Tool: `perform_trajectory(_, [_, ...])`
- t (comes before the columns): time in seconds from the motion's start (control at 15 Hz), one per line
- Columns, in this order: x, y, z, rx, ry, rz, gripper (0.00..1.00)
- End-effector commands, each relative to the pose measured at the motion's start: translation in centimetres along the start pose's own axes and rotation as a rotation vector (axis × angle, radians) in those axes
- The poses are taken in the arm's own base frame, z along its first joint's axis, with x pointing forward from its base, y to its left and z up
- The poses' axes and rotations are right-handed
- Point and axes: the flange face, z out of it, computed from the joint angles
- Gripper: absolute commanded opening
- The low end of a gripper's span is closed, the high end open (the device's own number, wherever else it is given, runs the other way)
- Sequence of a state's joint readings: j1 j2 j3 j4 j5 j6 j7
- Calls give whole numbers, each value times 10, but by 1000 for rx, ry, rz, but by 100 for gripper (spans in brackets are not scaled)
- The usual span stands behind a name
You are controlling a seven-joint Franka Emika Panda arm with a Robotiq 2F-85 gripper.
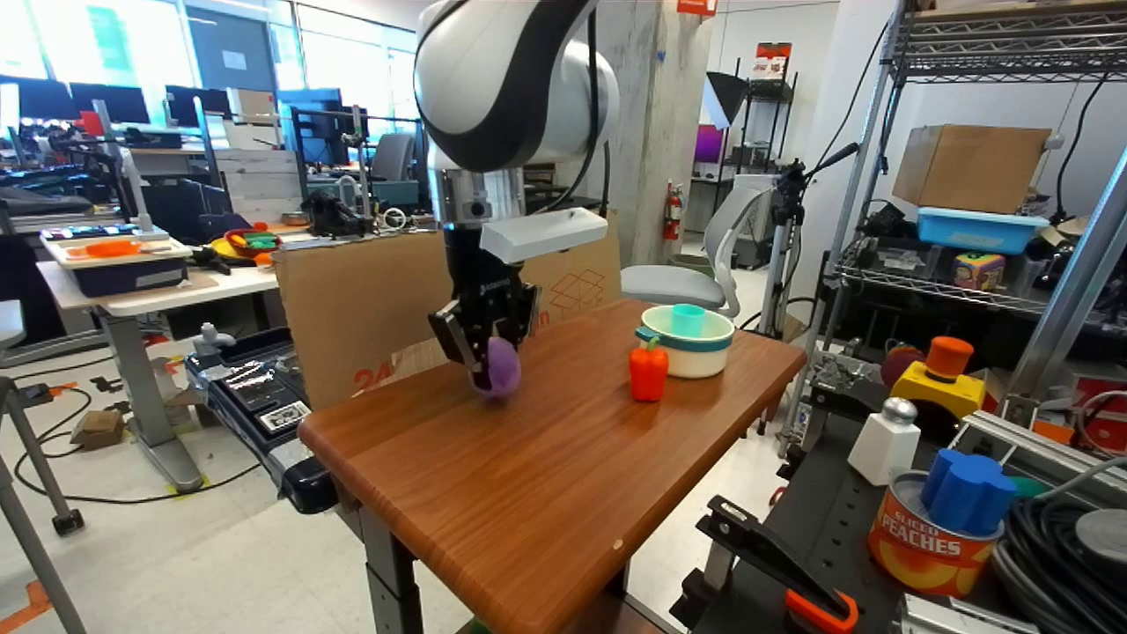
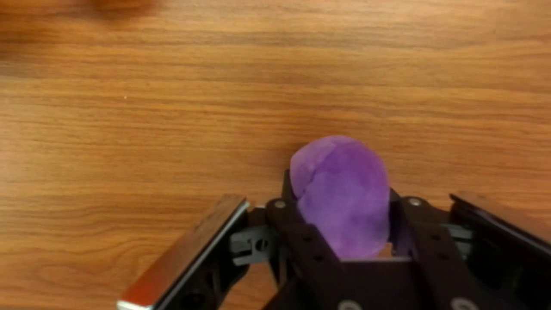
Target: Pick up the purple plush toy and put it at the right of the table
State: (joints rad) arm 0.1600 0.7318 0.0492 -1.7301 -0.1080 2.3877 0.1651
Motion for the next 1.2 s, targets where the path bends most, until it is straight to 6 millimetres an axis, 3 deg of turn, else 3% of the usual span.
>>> perform_trajectory(0.0, [-12, 2, -61, 20, 33, 56, 13])
perform_trajectory(0.2, [-10, 34, -119, 102, 59, 192, 3])
perform_trajectory(0.27, [-9, 50, -138, 134, 62, 243, 6])
perform_trajectory(0.53, [-6, 139, -199, 244, 80, 433, 6])
perform_trajectory(0.67, [-4, 185, -219, 303, 89, 534, 6])
perform_trajectory(0.87, [1, 239, -223, 379, 93, 688, 6])
perform_trajectory(1.13, [8, 288, -200, 422, 91, 905, 6])
